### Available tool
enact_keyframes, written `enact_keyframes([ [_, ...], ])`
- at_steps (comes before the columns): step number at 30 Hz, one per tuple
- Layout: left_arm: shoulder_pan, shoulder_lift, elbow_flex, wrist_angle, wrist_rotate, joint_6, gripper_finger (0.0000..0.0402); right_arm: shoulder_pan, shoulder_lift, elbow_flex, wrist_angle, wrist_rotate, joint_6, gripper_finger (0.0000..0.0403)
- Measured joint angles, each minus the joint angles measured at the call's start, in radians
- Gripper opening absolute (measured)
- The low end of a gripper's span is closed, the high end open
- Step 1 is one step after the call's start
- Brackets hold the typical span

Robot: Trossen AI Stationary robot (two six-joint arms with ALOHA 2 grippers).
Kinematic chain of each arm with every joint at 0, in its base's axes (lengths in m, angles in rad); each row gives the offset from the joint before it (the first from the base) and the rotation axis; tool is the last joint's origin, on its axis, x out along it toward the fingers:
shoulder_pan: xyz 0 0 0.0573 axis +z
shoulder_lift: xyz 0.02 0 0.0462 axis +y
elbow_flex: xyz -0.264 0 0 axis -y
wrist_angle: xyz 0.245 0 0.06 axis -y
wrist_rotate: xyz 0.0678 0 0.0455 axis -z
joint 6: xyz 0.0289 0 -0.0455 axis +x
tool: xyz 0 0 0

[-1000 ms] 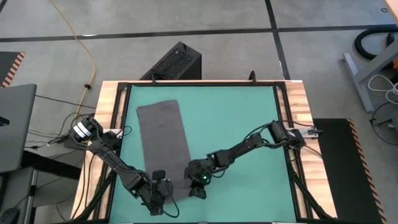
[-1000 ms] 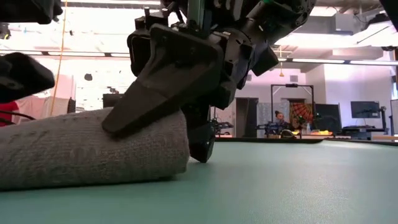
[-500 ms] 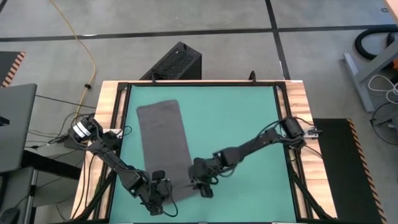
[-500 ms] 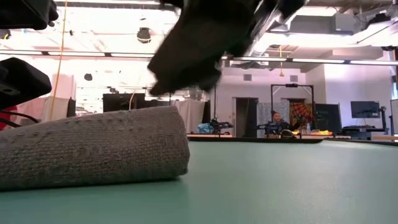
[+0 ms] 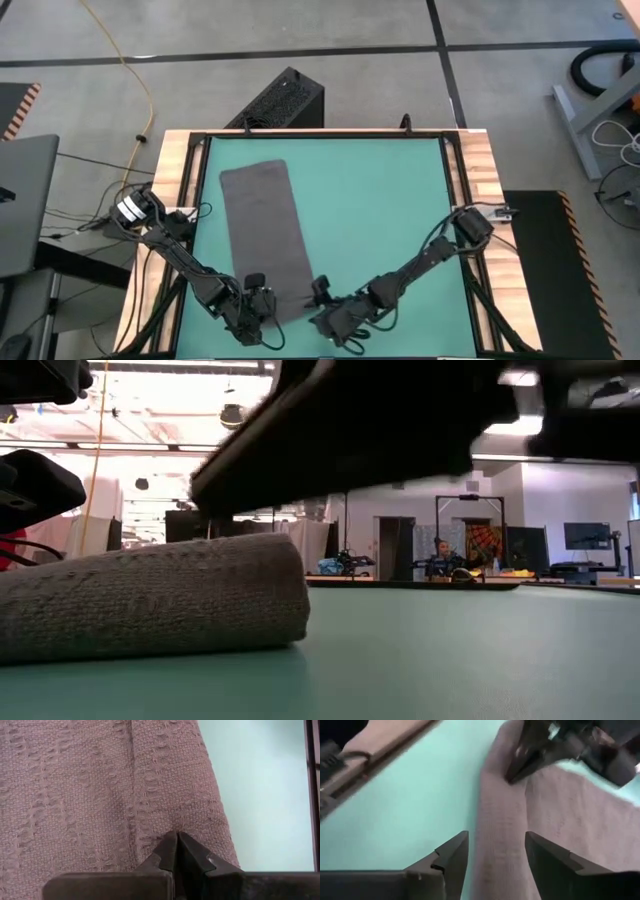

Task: Roll towel
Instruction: Roll the gray towel

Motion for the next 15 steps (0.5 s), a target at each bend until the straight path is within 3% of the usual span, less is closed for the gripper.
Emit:
enact_keyframes([
  [6, 0.0, 0.0, 0.0, 0.002, 0.001, 0.0, 0.0004, -0.03, 0.044, 0.001, 0.03, -0.015, 0.013, 0.0241],
  [15, 0.0, 0.0, 0.0, 0.012, 0.001, 0.002, 0.0004, -0.044, 0.108, 0.002, 0.035, 0.001, 0.015, 0.0239],
])
